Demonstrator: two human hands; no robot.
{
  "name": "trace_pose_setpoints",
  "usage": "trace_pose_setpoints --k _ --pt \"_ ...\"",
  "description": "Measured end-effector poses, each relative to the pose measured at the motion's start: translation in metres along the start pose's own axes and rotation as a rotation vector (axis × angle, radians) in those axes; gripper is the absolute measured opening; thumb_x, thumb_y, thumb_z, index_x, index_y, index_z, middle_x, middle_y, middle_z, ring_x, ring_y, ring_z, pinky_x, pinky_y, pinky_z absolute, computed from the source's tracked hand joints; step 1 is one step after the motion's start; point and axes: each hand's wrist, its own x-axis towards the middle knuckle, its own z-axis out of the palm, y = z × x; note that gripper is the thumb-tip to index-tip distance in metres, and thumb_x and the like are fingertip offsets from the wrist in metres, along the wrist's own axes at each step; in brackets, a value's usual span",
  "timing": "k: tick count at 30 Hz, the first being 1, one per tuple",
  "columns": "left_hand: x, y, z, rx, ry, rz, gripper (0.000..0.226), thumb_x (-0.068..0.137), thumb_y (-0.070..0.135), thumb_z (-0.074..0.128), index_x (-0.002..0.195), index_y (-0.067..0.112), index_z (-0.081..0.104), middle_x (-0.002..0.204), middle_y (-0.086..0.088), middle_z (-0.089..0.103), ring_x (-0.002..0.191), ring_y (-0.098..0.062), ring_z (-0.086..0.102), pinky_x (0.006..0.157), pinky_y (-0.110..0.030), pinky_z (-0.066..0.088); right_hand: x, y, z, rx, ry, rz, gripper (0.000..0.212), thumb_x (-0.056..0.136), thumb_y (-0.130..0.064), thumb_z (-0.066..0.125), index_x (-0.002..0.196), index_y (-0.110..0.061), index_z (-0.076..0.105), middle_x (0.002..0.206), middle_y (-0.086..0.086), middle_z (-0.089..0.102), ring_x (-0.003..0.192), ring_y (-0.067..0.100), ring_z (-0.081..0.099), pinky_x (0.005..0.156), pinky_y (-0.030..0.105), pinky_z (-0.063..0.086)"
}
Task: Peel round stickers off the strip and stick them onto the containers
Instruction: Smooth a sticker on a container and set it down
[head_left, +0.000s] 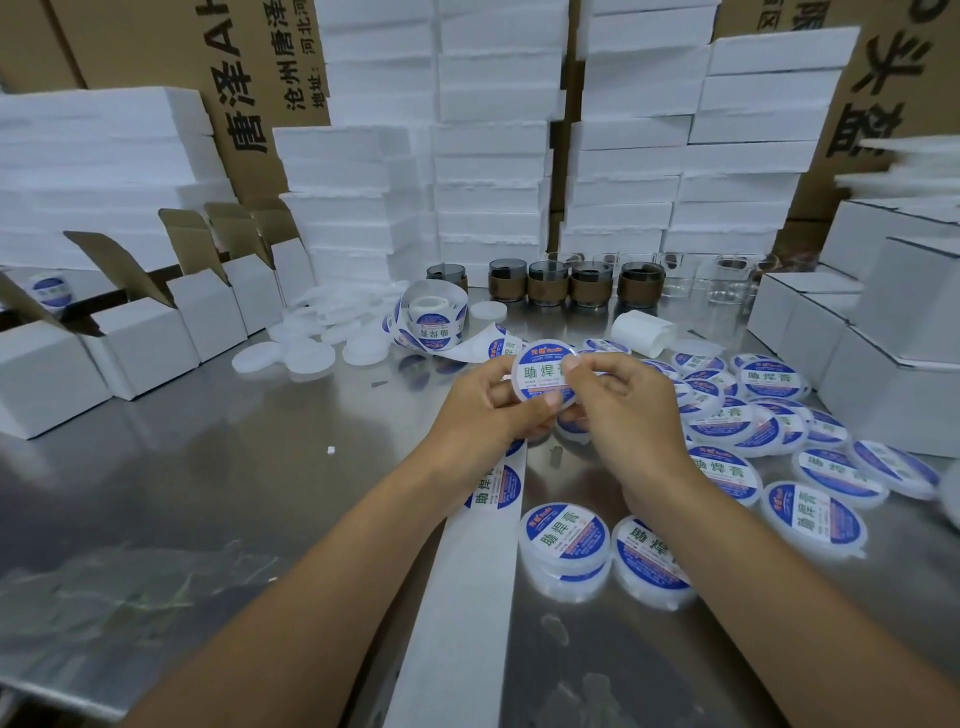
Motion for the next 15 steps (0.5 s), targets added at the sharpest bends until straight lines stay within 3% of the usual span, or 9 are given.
trace_pose_setpoints --k 5,10,15 --pt "0.0011 0.0011 -0.0013 -0.05 0.058 0.005 0.025 0.087 0.006 0.064 0.107 0.019 0.061 0.088 -0.004 0.074 0.071 -0.014 0.068 0.066 -0.025 0.055 -0.0026 -0.0013 0.0015 -0.003 -0.05 -0.035 0.012 0.09 -0.021 0.06 0.083 -0.031 0.058 0.068 -0.005 0.068 0.049 -0.002 0.06 0.051 0.014 0.05" --pt "0.002 0.0033 -0.0009 -0.076 0.082 -0.011 0.015 0.093 0.021 0.057 0.106 0.025 0.063 0.081 -0.007 0.072 0.07 -0.016 0.067 0.063 -0.023 0.053 -0.0035 -0.0033 0.0005 0.011 -0.068 -0.065 0.015 0.09 -0.02 0.059 0.083 -0.033 0.057 0.067 -0.007 0.068 0.048 -0.003 0.06 0.048 0.01 0.047" --pt "0.0028 0.0022 -0.0028 -0.101 0.11 0.009 0.014 0.092 0.018 0.057 0.104 0.022 0.064 0.082 -0.006 0.073 0.067 -0.015 0.066 0.062 -0.023 0.053 -0.0057 -0.002 0.0021 -0.068 -0.139 -0.113 0.017 0.087 -0.021 0.063 0.094 -0.035 0.056 0.074 -0.003 0.07 0.064 0.007 0.067 0.057 0.018 0.054"
